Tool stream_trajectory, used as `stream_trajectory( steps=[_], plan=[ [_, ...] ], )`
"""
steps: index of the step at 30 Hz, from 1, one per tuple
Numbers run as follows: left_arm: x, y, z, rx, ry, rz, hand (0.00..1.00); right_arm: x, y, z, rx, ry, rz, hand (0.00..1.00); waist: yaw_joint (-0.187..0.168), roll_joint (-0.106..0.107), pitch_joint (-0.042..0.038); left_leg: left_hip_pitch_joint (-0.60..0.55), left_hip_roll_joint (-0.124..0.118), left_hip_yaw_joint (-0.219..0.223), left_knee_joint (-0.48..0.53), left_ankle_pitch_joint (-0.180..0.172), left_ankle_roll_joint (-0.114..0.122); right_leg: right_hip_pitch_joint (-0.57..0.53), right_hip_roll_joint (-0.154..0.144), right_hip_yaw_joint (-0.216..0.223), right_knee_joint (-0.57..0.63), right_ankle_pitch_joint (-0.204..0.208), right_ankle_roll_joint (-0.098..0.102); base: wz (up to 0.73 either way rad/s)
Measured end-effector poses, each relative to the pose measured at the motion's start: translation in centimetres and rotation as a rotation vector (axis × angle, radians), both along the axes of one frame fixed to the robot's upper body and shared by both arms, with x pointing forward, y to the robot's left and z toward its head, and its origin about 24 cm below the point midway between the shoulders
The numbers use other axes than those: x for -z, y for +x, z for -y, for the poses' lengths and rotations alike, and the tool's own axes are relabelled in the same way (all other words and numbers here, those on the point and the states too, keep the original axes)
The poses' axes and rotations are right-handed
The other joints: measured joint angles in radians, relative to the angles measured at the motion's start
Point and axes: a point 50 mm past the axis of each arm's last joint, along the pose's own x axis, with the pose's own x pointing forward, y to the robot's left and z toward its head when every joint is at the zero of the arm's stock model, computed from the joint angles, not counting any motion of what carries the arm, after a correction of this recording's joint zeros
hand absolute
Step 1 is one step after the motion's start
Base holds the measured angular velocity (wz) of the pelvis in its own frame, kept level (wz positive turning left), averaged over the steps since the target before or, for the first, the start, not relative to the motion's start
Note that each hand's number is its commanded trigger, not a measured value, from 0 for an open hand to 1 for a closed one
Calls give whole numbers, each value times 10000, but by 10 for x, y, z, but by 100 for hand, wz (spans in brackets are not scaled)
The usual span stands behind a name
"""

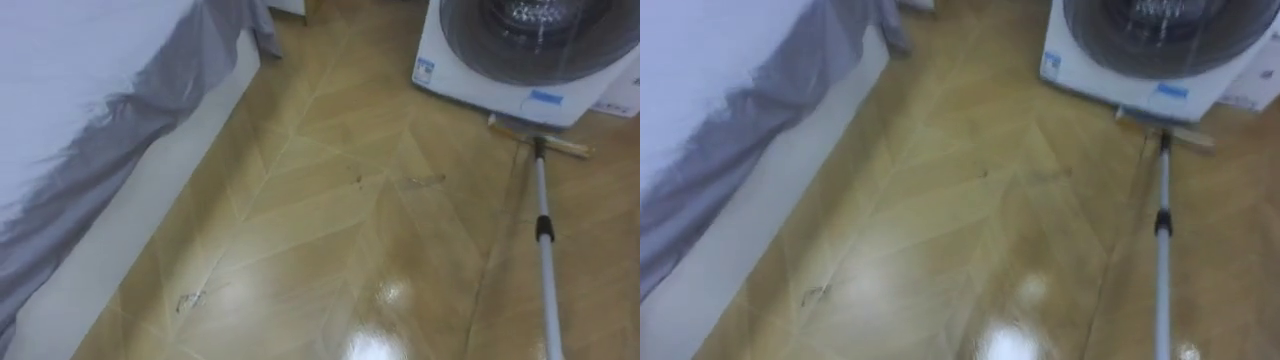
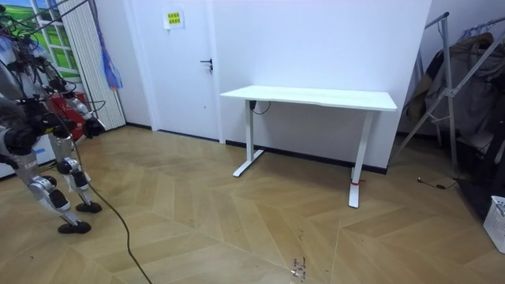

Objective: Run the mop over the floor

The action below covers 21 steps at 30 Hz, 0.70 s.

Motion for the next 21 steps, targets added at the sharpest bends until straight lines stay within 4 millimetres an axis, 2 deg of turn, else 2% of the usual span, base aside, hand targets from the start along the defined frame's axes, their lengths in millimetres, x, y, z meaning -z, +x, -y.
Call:
stream_trajectory(
  steps=[1, 3, 5, 8, 12, 17, 21],
  plan=[
    [0, -4, 0, -32, 69, -87, 0, 1, -5, -2, -160, -4, -198, 100, -102, -31, 0, 239, 6, 10, -231, 74, -6, 190, 12, 1, -130, 11, 3, -4],
    [1, -17, -1, -158, 130, -456, 0, 4, -21, -12, -609, 218, -709, 100, -329, -179, -87, 1091, 34, 54, -1051, 331, -64, 844, 161, 167, -638, 87, 11, -15],
    [1, -20, -2, -305, 138, -483, 0, 7, -29, -18, -718, 425, -851, 100, -348, -313, -118, 1681, 65, 211, -1544, 553, -88, 1295, 234, 305, -959, 144, 7, -25],
    [0, -23, -4, -721, 201, -448, 0, 8, -34, -25, -865, 692, -991, 100, -363, -376, -103, 2531, 167, 331, -2190, 749, -104, 1940, 458, 514, -1504, 251, 19, -19],
    [-1, -30, -5, -97, 496, -909, 0, 13, -33, -39, -940, 1106, -1082, 100, -441, -601, -126, 3259, 218, 397, -2624, 864, -125, 2593, 533, 522, -1813, 260, 27, -6],
    [2, -29, 5, 185, 358, -1108, 0, 16, -23, -46, -1060, 1353, -811, 100, -555, -610, -95, 3602, 298, 562, -2657, 862, -127, 3088, 629, 557, -2241, 365, 60, -5],
    [3, -18, 5, 203, 352, -936, 0, 17, -18, -48, -1091, 1387, -724, 100, -574, -533, -80, 3738, 320, 613, -2672, 862, -127, 3250, 682, 653, -2350, 386, 67, -5]
  ],
)
